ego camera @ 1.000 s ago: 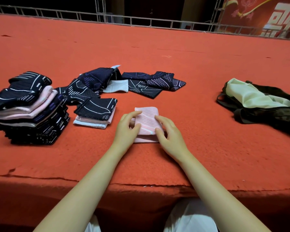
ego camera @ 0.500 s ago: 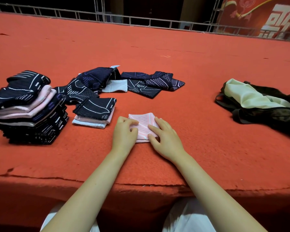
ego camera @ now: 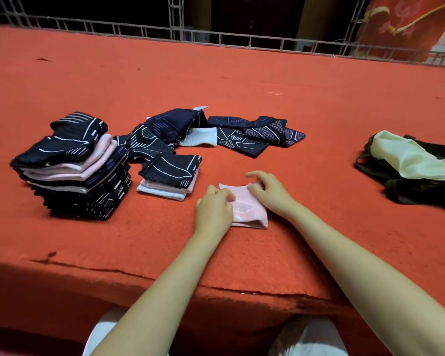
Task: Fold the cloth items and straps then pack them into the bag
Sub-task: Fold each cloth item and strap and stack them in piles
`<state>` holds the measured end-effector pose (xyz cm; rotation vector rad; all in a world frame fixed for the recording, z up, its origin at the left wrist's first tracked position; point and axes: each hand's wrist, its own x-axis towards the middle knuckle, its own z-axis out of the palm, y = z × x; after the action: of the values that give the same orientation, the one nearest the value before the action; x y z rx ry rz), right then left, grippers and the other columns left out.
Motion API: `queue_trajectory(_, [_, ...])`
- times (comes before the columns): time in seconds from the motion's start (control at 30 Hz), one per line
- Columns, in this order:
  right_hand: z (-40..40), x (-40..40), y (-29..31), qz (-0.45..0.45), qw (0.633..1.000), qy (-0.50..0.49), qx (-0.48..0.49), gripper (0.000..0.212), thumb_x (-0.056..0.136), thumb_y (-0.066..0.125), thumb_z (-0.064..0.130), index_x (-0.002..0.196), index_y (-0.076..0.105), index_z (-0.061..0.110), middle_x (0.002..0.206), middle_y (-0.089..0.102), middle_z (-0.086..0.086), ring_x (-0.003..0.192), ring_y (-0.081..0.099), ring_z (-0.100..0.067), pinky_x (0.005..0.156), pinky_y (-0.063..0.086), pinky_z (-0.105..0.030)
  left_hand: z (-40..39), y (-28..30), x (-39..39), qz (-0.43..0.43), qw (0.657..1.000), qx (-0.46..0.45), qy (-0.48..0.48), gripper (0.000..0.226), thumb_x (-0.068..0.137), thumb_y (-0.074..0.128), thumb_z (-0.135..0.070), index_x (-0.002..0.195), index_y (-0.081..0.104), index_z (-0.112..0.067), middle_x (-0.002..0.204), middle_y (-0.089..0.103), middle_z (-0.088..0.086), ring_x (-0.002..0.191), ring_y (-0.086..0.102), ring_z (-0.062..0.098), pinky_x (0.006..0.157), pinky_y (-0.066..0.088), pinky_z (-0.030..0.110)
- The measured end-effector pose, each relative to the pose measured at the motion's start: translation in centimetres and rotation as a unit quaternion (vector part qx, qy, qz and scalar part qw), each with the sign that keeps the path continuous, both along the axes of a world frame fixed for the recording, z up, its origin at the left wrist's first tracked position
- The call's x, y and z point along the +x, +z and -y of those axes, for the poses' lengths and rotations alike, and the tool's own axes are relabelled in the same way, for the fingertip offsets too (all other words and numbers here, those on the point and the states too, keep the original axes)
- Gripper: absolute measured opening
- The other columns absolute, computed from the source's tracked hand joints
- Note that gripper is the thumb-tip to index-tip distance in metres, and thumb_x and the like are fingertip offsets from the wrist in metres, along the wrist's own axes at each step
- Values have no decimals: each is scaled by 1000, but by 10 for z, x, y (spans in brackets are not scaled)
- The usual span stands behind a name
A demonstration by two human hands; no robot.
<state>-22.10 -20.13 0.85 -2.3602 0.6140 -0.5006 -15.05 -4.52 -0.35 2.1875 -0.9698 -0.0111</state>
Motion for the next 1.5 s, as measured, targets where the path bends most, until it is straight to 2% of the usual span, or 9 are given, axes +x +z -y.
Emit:
queue_trajectory(0.17, [9,-12,-7,-33,991,-10,-126,29,87,61,31,115,61,25,85,49,5,93,41,-14,91,40,-40,3,-4,3,22,1000,15,-8,30,85,48,-7,106,65,-19,105,51,4,94,56,27,87,35,35])
queue_trajectory(0.43, [-25,-46,-12,-101,991,3,-88,77,82,56,59,147,33,23,148,32,-3,140,19,-18,116,17,-41,0,-7,6,-7,996,-87,-5,31,77,52,-6,103,65,-17,99,54,7,91,59,31,85,45,39])
queue_trajectory(0.57, [-37,-47,-14,-175,967,-133,-129,88,81,51,68,145,33,10,153,28,-8,143,15,-23,118,9,-47,2,-7,2,53,992,40,107,38,81,54,-29,118,57,-18,113,53,8,110,48,30,93,34,41])
queue_trajectory(0.73, [-48,-53,-19,-72,983,-133,-107,41,83,59,49,99,62,11,117,59,-4,127,39,-26,104,31,-38,6,-4,1,81,984,133,86,46,81,53,-47,106,59,-9,113,55,11,111,44,31,92,34,39])
queue_trajectory(0.9, [-67,-50,-4,57,989,-68,119,7,88,58,15,92,62,10,89,65,-1,81,56,-15,71,45,-32,-9,6,-4,-130,986,-108,-7,18,82,56,-15,95,47,-7,90,61,14,88,57,36,68,39,38])
queue_trajectory(1.13, [-93,28,37,128,972,-53,188,18,89,58,22,74,57,13,69,54,0,66,46,-14,62,37,-33,-42,57,55,-88,964,-245,56,28,80,59,-11,108,54,-11,100,65,6,92,59,28,77,45,37])
queue_trajectory(1.3, [-103,98,58,115,980,-32,157,19,86,56,27,78,56,10,67,55,-2,65,52,-24,62,43,-41,-52,80,119,-4,978,-173,116,32,82,53,-9,113,55,-10,108,65,11,98,58,32,79,43,40])
queue_trajectory(1.4, [-100,121,43,33,993,-71,94,32,86,54,31,104,58,6,98,64,-12,95,58,-31,72,40,-32,-56,65,143,1,988,-62,140,36,81,51,-7,116,55,-12,114,64,13,107,56,35,87,46,41])
queue_trajectory(1.5, [-101,131,24,-75,982,-137,110,61,94,46,32,141,29,-5,140,42,-25,129,41,-39,102,34,-38,-58,44,151,-56,989,23,132,45,85,48,-14,130,49,-15,126,57,19,117,51,38,95,41,38])
